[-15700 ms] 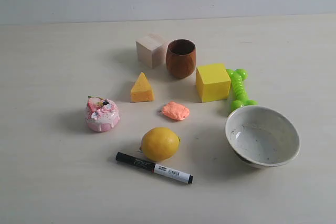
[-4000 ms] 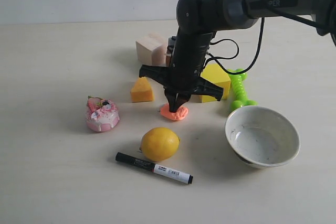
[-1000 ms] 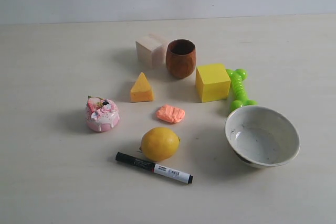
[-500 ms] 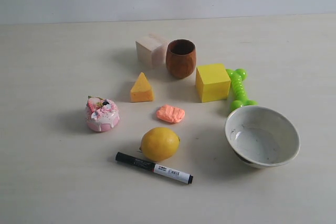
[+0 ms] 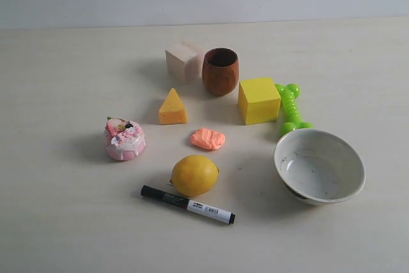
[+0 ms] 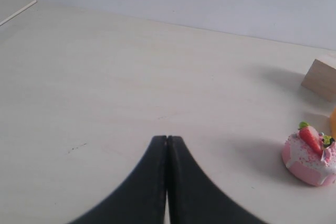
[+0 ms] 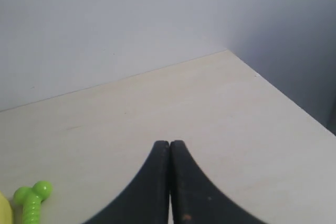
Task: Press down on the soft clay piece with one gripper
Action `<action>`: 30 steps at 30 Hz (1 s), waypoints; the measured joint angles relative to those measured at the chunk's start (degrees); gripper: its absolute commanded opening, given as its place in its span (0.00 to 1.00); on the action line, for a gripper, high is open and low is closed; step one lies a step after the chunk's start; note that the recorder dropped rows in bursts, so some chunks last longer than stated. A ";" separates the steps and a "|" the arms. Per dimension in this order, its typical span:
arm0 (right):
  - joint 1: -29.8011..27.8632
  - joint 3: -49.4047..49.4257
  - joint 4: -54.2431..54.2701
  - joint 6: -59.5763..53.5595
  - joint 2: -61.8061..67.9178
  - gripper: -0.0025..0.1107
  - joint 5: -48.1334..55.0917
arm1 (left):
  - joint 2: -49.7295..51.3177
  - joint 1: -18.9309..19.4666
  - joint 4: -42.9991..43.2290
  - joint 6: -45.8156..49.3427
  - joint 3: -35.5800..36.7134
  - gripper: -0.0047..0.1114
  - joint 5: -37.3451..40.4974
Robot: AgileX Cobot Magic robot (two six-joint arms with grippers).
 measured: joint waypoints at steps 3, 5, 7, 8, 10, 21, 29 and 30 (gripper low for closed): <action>0.00 4.69 0.83 -0.05 -3.59 0.02 -2.58 | 0.00 0.00 0.00 0.00 0.00 0.04 0.00; 0.00 7.31 1.48 -0.14 -5.91 0.02 -3.83 | 0.00 0.00 0.00 0.00 0.00 0.04 0.00; 0.00 9.36 2.27 -0.27 -7.65 0.02 -4.90 | 0.00 0.00 0.00 0.00 0.00 0.04 0.00; 0.00 10.29 2.84 -0.67 -8.13 0.02 -5.12 | 0.00 0.00 0.00 0.00 0.00 0.04 0.00; 0.00 11.62 4.64 -2.27 -8.49 0.02 -5.50 | 0.00 0.00 0.00 0.00 0.00 0.04 0.00; 0.00 23.10 18.37 -18.00 -17.03 0.02 -13.91 | 0.00 0.00 0.00 0.00 0.00 0.04 0.00; 1.63 27.38 19.18 -18.14 -27.35 0.02 -11.19 | 0.00 0.00 0.00 0.00 0.00 0.04 0.00; 1.63 27.76 19.28 -18.14 -27.69 0.02 -10.62 | 0.00 0.00 0.00 0.00 0.00 0.04 0.00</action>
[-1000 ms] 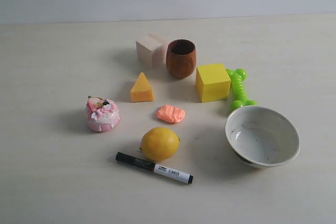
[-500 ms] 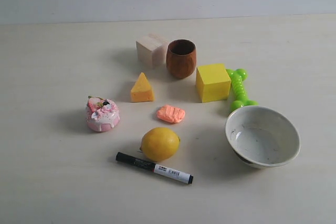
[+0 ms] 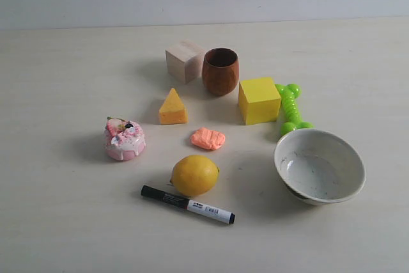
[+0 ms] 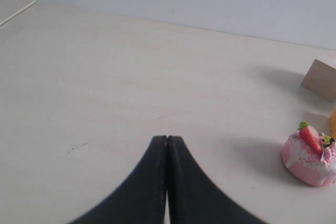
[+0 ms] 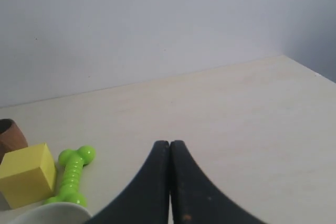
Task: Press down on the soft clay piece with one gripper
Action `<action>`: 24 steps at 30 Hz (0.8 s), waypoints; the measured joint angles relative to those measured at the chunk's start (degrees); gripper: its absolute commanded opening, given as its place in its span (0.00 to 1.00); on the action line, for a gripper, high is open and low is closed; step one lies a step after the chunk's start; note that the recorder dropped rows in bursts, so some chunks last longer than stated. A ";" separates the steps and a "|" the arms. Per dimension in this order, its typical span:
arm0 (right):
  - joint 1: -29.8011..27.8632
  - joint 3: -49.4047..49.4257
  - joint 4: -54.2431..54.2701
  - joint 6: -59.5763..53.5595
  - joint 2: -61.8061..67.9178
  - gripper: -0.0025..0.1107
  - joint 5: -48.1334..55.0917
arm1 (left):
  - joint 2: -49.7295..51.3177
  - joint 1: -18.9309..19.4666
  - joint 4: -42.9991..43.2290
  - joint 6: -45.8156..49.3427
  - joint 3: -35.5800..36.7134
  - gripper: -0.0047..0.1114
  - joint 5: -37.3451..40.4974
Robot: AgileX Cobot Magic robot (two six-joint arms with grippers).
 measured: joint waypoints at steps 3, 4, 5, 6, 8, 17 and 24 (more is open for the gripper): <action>0.09 1.11 0.14 -0.10 -0.59 0.02 1.54 | 0.00 0.00 0.00 0.00 0.00 0.04 0.00; 0.09 1.41 0.13 -0.10 -0.59 0.02 1.96 | 0.00 0.00 0.00 0.00 0.00 0.04 0.00; 0.09 1.56 0.13 -0.10 -0.59 0.02 2.23 | 0.00 0.00 0.00 0.00 0.00 0.04 0.00; 0.09 1.56 0.13 -0.10 -0.59 0.02 2.49 | 0.00 0.00 0.00 0.00 0.00 0.04 0.00; 0.09 1.56 0.13 -0.28 -0.59 0.02 2.49 | 0.00 0.00 0.00 0.00 0.00 0.04 0.00; 0.09 1.56 0.13 -2.62 -0.59 0.02 2.49 | 0.00 0.00 0.00 0.00 0.00 0.04 0.00; 0.09 1.56 0.13 -2.87 -0.59 0.02 4.36 | 0.00 0.00 0.00 0.00 0.00 0.04 0.00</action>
